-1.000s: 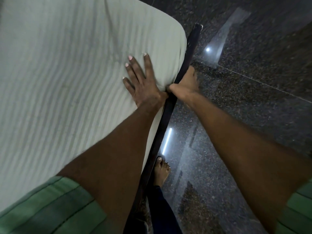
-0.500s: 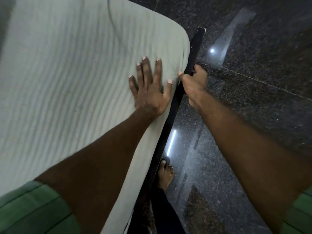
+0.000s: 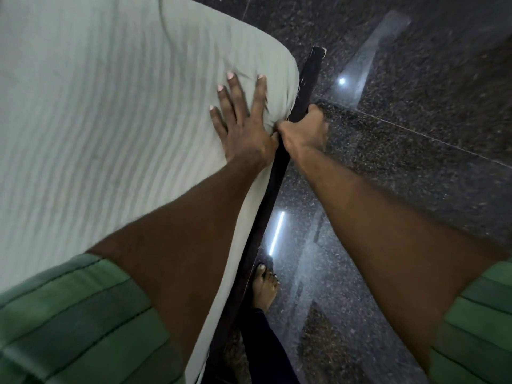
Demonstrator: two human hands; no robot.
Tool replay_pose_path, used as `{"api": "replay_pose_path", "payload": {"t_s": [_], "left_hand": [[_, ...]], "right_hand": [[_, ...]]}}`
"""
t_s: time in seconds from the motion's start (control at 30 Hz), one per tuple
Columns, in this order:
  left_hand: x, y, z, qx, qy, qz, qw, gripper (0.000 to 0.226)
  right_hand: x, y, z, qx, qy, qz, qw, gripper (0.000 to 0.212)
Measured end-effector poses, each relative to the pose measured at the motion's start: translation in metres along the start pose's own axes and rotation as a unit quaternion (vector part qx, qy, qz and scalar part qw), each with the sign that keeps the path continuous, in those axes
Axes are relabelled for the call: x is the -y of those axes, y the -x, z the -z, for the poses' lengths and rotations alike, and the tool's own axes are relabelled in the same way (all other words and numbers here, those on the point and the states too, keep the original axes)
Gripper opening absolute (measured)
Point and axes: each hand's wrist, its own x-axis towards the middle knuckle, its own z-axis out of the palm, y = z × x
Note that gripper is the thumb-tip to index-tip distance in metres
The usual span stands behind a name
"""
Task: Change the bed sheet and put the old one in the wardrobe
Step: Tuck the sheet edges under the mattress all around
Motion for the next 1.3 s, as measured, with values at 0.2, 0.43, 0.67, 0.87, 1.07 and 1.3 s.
{"api": "replay_pose_path", "payload": {"t_s": [0.2,0.43,0.67,0.87,1.07,1.3], "left_hand": [[0.003,-0.01,0.01,0.1,0.004,-0.005,0.995,0.107],[0.043,0.069,0.052,0.113,0.03,-0.098,0.988,0.075],[0.139,0.152,0.114,0.118,-0.031,-0.071,0.99,0.077],[0.255,0.259,0.182,0.112,-0.028,-0.068,0.991,0.066],[0.365,0.35,0.318,0.121,-0.026,-0.043,0.991,0.064],[0.426,0.421,0.471,0.127,0.006,-0.023,0.992,0.059]], "right_hand": [[-0.001,0.002,0.009,0.019,0.075,0.009,0.997,0.062],[-0.01,0.089,0.022,-0.036,0.27,0.278,0.921,0.061],[-0.004,0.232,-0.019,0.093,0.336,0.348,0.871,0.056],[-0.025,0.374,-0.049,0.115,0.334,0.272,0.895,0.05],[0.035,0.563,-0.093,0.134,0.272,0.211,0.929,0.05],[0.133,0.719,-0.103,0.162,0.214,0.17,0.948,0.046]]}}
